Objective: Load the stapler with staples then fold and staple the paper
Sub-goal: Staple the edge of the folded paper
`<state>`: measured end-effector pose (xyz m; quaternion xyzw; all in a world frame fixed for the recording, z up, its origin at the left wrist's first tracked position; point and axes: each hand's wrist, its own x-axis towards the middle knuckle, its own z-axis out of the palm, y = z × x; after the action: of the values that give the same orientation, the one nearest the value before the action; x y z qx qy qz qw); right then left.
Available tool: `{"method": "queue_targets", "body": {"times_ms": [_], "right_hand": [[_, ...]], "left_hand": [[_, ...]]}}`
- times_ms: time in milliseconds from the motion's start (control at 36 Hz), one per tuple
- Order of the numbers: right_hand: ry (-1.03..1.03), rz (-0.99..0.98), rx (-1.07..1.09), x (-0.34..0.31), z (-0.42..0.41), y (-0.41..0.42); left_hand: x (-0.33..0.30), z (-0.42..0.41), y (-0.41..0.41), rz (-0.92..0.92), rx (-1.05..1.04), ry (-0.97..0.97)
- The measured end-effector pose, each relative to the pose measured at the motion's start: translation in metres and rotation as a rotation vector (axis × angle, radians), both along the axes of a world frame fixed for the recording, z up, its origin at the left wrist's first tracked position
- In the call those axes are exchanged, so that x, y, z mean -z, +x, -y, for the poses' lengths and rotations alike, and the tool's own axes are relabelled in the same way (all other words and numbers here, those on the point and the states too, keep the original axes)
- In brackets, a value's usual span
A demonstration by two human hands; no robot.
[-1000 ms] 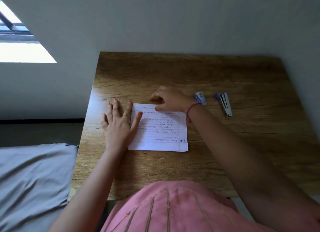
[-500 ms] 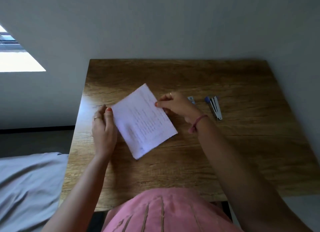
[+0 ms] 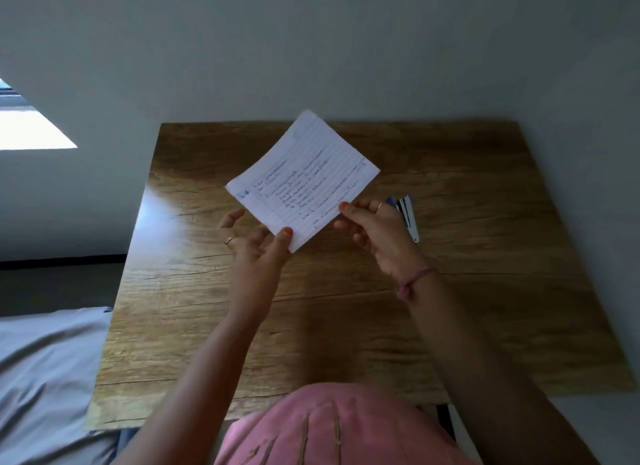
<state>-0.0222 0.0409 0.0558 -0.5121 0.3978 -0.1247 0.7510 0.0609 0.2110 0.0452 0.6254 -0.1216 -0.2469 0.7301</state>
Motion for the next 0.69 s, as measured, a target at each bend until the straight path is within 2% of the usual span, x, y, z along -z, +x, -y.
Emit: {"method": "queue_targets", "body": {"times_ms": [83, 167, 250, 306, 389, 444, 611, 694], "right_hand": [[-0.152, -0.049, -0.074, -0.003, 0.005, -0.012], [-0.371, -0.127, -0.036, -0.002, 0.016, -0.026], [-0.744, -0.32, 0.087, 0.007, 0.033, -0.04], [-0.885, -0.447, 0.115, 0.015, 0.047, -0.045], [-0.892, -0.634, -0.029, 0.025, 0.062, -0.045], [-0.894, -0.673, -0.099, 0.03, 0.065, -0.044], [-0.877, -0.635, -0.14, 0.029, 0.071, -0.038], [-0.771, -0.534, -0.114, 0.025, 0.072, -0.044]], "left_hand": [[-0.002, 0.006, -0.005, 0.036, 0.045, 0.079], [-0.002, 0.007, -0.006, -0.006, 0.025, 0.151], [0.0, 0.006, -0.006, 0.003, -0.018, 0.195], [0.002, 0.004, -0.005, 0.049, -0.025, 0.253], [0.005, 0.003, -0.006, 0.086, -0.033, 0.31], [0.007, 0.0, -0.008, 0.105, -0.045, 0.344], [0.015, -0.008, -0.018, 0.077, -0.067, 0.409], [0.016, -0.011, -0.023, 0.039, -0.072, 0.39]]}}
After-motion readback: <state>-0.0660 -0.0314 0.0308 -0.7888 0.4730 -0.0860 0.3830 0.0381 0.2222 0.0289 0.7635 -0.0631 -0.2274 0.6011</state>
